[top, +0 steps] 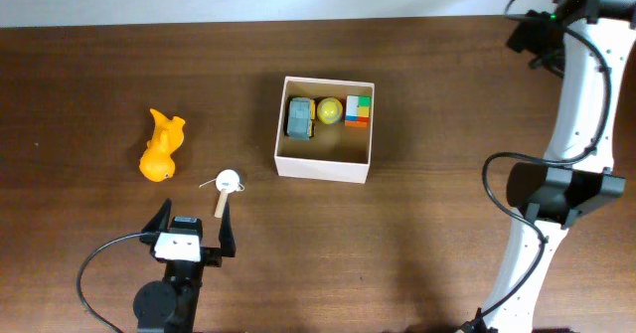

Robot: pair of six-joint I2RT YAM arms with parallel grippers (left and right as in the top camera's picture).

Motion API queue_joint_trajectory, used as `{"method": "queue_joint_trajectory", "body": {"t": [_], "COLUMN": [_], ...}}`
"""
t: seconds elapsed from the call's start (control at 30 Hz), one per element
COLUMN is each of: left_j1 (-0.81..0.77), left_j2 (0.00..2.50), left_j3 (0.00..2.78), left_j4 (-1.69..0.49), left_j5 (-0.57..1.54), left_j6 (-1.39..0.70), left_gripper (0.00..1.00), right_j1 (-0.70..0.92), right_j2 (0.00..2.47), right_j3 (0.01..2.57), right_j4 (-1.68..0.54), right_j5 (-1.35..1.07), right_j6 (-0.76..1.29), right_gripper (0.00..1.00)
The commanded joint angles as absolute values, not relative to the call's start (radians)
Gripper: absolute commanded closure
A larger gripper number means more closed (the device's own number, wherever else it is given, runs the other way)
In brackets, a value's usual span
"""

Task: Pack container
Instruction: 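Raise the right gripper and move it to the upper right, then move the left gripper to the orange rubber toy and grasp it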

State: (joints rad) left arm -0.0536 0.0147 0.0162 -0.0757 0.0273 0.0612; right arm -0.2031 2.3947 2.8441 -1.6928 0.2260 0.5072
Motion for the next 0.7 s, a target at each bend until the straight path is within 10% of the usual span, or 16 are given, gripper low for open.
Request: {"method": "queue_joint_trajectory", "body": {"t": [0.0, 0.4, 0.67], "left_j1": [-0.05, -0.049, -0.049], "left_j2": [0.011, 0.288, 0.943], "left_j3": [0.009, 0.357, 1.1], "left_j4": [-0.081, -0.286, -0.914], "left_j5": [0.043, -0.031, -0.284], "left_j6": [0.064, -0.075, 0.084], "left_gripper": [0.01, 0.01, 0.01], "right_j1": [-0.231, -0.237, -0.237], "right_j2": [2.381, 2.381, 2.381], "right_j3": [2.848, 2.848, 2.848], "right_j4": [-1.699, -1.698, -1.698], "right_j5": [0.213, 0.213, 0.213], "right_j6": [0.506, 0.506, 0.506], "right_gripper": [0.01, 0.01, 0.01]}}
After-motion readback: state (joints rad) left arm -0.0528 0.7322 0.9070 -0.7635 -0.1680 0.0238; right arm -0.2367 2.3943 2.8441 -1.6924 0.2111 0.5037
